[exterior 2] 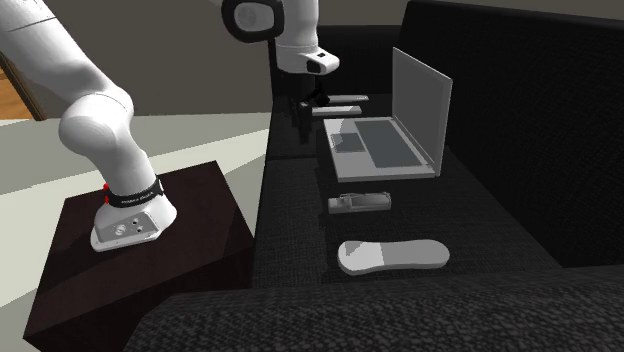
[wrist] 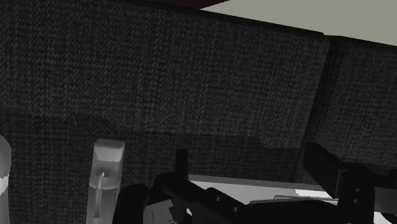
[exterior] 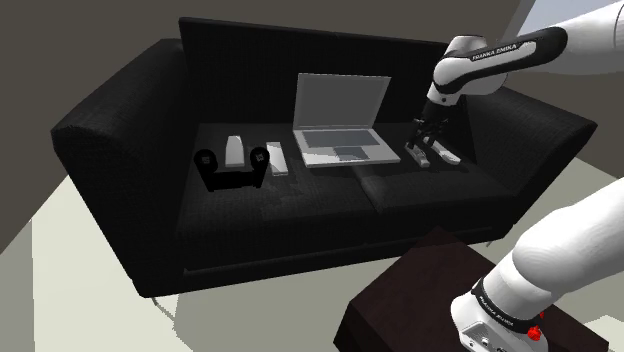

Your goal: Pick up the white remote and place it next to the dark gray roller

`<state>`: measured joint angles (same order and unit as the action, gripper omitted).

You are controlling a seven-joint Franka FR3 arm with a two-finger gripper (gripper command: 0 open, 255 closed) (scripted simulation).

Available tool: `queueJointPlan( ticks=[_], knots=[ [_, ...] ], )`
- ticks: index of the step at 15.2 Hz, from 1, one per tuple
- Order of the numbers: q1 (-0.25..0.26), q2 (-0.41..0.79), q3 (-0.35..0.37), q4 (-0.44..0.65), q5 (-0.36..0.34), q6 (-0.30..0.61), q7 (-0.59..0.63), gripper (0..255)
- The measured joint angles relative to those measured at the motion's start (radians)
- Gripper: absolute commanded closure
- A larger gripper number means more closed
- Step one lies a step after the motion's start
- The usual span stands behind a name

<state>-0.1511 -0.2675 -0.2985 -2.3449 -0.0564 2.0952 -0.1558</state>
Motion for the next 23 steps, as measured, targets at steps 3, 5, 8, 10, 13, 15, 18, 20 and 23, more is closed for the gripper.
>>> queueJointPlan(
  ticks=[3, 5, 8, 10, 13, 15, 18, 20, 23],
  knots=[
    [-0.013, 0.092, -0.03, 0.052, 0.019, 0.051, -0.015, 0],
    [-0.025, 0.149, -0.051, 0.078, 0.034, 0.086, -0.029, 0],
    [-0.047, 0.247, -0.082, 0.144, 0.071, 0.126, -0.063, 0],
    [-0.063, 0.332, -0.099, 0.199, 0.11, 0.156, -0.091, 0],
    [-0.091, 0.428, -0.113, 0.278, 0.157, 0.177, -0.117, 0],
    [-0.112, 0.489, -0.118, 0.326, 0.189, 0.19, -0.134, 0],
    [-0.122, 0.524, -0.115, 0.334, 0.21, 0.216, -0.145, 0],
    [-0.128, 0.545, -0.112, 0.329, 0.223, 0.239, -0.155, 0],
    [-0.132, 0.569, -0.105, 0.325, 0.238, 0.265, -0.164, 0]
  ],
)
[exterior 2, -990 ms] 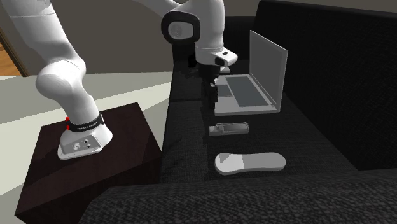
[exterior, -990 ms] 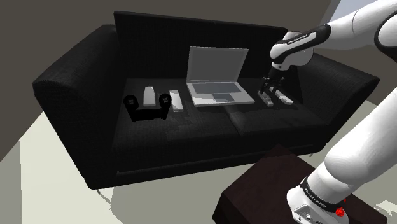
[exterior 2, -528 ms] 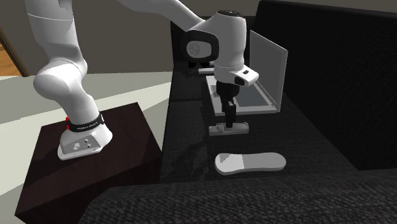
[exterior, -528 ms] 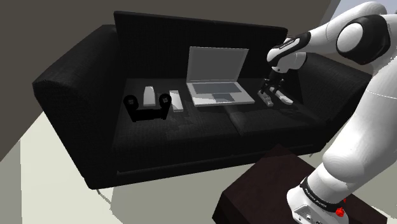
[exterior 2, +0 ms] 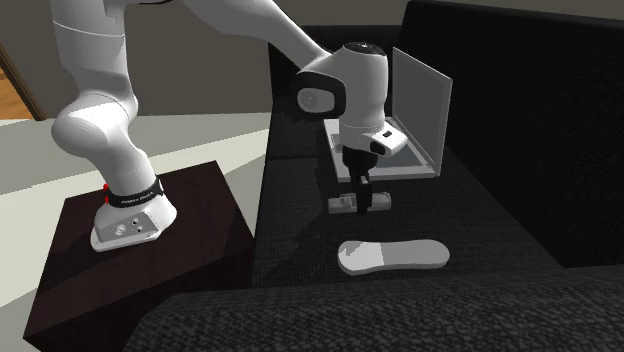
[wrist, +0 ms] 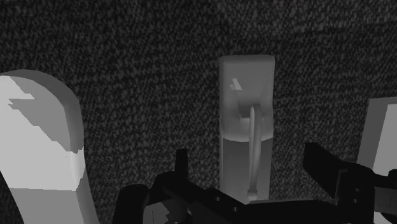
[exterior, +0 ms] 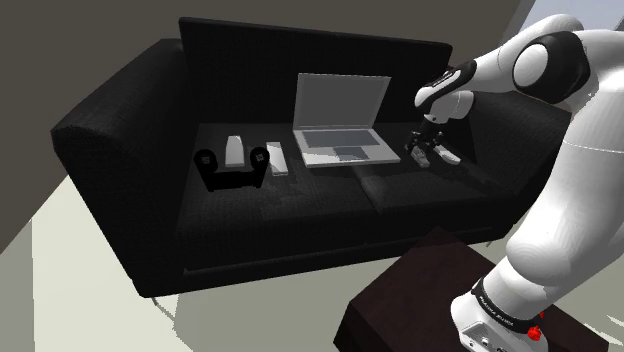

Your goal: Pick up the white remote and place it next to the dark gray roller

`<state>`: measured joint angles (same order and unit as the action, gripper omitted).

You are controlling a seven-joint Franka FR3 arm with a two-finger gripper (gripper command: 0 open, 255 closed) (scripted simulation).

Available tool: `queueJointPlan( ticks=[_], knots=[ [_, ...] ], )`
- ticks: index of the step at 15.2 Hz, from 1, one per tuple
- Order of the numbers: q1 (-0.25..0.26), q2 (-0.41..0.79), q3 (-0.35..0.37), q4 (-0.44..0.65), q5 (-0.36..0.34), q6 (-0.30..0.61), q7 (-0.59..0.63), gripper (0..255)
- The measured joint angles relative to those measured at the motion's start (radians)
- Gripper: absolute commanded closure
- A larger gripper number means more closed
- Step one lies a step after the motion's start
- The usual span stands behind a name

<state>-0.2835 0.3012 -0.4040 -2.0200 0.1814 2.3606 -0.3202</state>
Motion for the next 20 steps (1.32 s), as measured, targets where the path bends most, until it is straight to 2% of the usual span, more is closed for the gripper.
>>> queueJointPlan(
  ticks=[6, 7, 17, 20],
  knots=[
    [-0.001, 0.009, 0.003, -0.001, 0.005, 0.01, -0.003, 0],
    [-0.001, 0.009, 0.003, -0.001, 0.005, 0.01, -0.003, 255],
    [-0.002, 0.009, 0.003, -0.001, 0.006, 0.01, -0.003, 255],
    [0.002, -0.008, -0.002, 0.009, -0.006, -0.015, 0.005, 255]
  ],
)
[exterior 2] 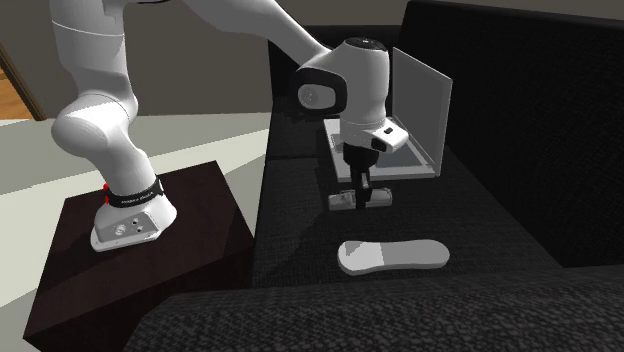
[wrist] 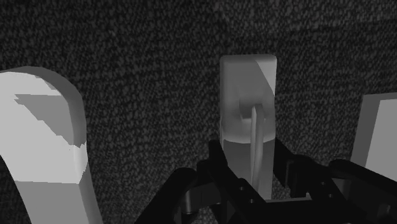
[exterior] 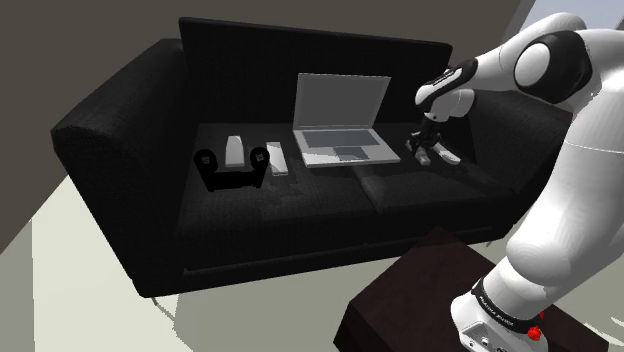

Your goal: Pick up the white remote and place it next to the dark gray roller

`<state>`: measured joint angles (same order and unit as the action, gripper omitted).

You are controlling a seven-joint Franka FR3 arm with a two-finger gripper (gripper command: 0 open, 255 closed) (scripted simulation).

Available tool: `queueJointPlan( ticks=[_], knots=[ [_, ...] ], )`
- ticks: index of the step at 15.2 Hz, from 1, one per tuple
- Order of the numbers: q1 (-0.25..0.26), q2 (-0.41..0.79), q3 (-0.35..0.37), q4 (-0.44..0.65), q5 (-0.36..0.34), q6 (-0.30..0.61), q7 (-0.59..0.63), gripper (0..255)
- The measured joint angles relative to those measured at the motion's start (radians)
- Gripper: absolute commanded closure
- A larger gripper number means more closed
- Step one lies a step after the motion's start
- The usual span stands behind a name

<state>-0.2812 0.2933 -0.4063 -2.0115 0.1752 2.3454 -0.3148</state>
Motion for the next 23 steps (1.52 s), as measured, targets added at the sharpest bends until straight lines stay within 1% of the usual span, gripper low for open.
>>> queueJointPlan(
  ticks=[14, 23],
  knots=[
    [0.017, -0.101, -0.021, 0.065, -0.063, -0.155, 0.042, 255],
    [0.02, -0.14, -0.027, 0.145, -0.088, -0.27, 0.059, 255]
  ],
)
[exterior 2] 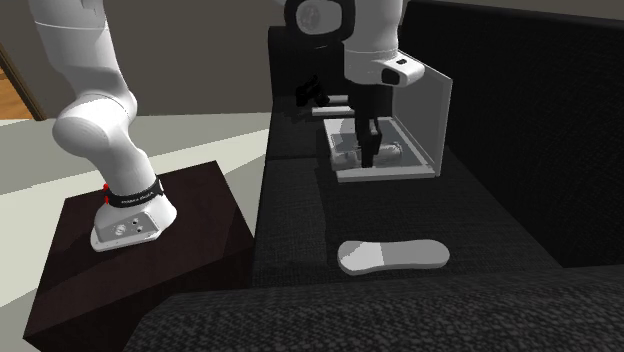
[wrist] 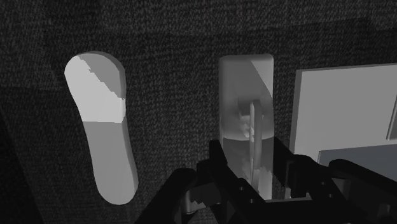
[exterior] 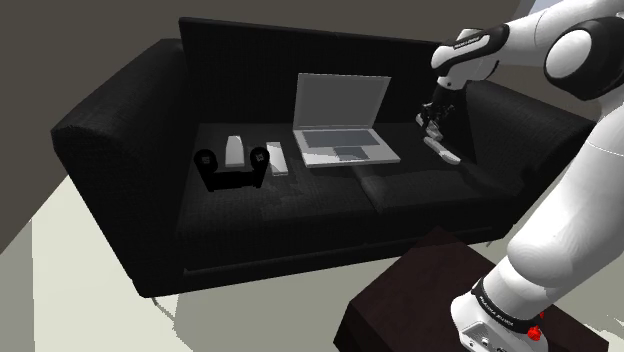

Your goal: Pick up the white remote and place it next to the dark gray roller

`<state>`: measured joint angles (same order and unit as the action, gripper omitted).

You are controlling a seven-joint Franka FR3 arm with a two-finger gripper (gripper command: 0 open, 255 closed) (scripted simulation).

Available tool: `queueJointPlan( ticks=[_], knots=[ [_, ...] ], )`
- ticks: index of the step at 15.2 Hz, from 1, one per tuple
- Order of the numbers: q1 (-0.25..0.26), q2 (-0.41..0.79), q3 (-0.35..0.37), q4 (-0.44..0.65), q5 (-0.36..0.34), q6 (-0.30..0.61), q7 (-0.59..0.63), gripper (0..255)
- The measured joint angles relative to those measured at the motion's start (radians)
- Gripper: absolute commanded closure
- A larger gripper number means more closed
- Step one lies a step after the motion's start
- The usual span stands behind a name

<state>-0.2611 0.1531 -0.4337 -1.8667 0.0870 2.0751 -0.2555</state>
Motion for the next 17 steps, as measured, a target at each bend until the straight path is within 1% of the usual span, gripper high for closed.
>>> queueJointPlan(
  ticks=[7, 8, 12, 17],
  knots=[
    [0.004, -0.026, -0.001, 0.061, -0.015, -0.084, 0.013, 255],
    [0.011, -0.034, 0.003, 0.054, -0.02, -0.084, 0.025, 255],
    [0.061, -0.089, 0.037, -0.006, -0.054, -0.073, 0.118, 255],
    [0.127, -0.155, 0.096, -0.081, -0.091, -0.059, 0.256, 255]
  ],
)
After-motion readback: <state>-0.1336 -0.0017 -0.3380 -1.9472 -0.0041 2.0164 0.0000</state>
